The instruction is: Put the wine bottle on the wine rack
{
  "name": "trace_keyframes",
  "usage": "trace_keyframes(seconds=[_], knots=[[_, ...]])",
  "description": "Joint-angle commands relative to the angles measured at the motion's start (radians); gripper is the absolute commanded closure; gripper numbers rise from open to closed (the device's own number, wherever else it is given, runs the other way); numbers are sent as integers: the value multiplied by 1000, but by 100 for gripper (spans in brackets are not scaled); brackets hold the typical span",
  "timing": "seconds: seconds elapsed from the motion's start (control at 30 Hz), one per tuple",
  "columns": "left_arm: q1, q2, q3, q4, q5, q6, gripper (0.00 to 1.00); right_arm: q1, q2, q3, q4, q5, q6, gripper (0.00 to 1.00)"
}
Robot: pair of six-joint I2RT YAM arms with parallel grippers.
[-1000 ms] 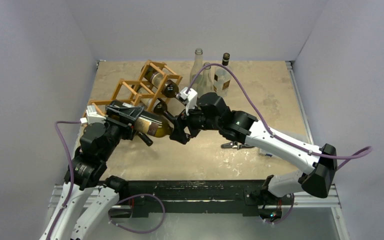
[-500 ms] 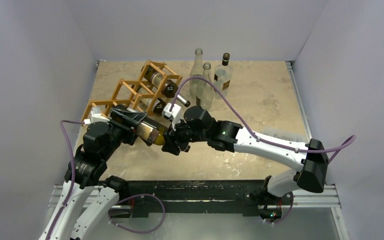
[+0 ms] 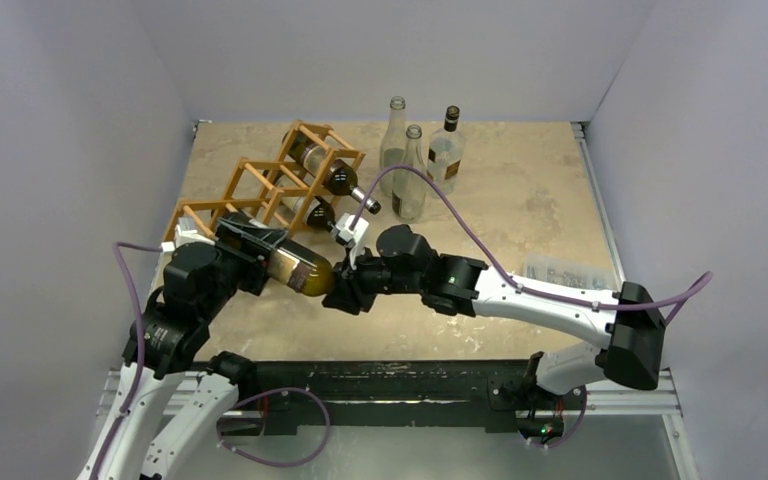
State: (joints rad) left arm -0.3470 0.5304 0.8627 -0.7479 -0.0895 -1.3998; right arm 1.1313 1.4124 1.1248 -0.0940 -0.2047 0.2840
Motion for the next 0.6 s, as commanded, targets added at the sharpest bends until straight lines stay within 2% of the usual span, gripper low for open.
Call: trace_keyframes(seconds=[0.0, 0.13, 0.23, 0.4, 0.57], knots=[[-6, -14, 63, 10, 64, -28, 55, -2, -92, -62, 260, 1, 110, 100], [-6, -13, 80, -45, 45, -15, 17, -2, -127, -104, 329, 14, 154, 100], [-6, -13, 96, -82, 26, 8, 1, -2, -133, -91, 313, 29, 179, 100], [-6, -15, 140, -158, -35, 62, 0, -2, -139, -70, 281, 30, 221, 100], [-6, -33, 197, -262, -159, 156, 0, -2, -148, -72, 195, 31, 259, 100]])
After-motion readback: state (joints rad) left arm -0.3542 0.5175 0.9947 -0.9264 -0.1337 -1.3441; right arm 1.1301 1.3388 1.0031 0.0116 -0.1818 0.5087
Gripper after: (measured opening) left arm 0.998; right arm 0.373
